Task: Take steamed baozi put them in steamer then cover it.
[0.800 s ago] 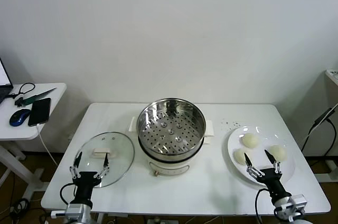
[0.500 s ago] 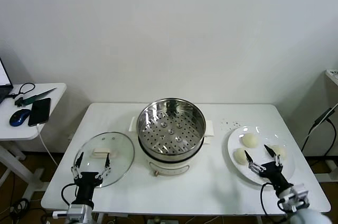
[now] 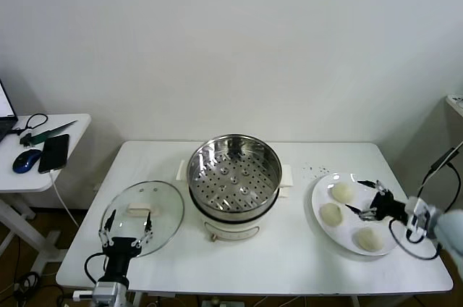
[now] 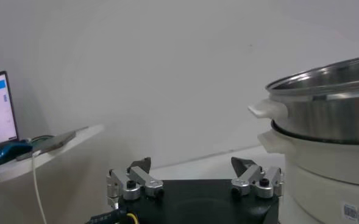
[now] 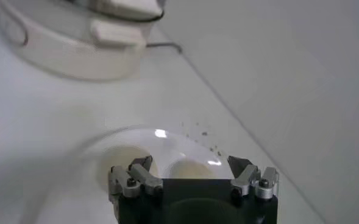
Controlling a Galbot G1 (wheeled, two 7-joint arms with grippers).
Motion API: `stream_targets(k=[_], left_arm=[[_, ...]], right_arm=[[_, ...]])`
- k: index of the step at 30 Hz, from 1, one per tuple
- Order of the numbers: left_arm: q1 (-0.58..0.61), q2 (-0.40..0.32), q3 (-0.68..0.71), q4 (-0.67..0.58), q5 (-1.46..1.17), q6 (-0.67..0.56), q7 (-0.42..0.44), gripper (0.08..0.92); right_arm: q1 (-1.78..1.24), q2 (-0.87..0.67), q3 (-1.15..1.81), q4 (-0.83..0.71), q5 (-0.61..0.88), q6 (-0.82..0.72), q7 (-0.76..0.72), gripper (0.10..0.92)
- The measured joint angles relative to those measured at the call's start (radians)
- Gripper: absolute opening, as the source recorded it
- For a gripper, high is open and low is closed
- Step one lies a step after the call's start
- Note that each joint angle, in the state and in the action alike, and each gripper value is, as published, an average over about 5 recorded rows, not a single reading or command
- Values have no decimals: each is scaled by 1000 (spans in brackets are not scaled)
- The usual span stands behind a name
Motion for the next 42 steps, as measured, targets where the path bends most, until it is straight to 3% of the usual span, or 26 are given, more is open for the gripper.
stream_targets(k=[7,18,42], left_arm=[[1,6,-2,4,-2,4,-1,823],[-17,10,-9,18,0,24,-3,823],[-27,16,-24,41,2,35,-4,823]], right_arm=[[350,-5,-366,-164,-86,22,-113,823],[699,122,-786,-380,-134,32,-196,823],[807,277,-975,-549,-209,37,-222,804]])
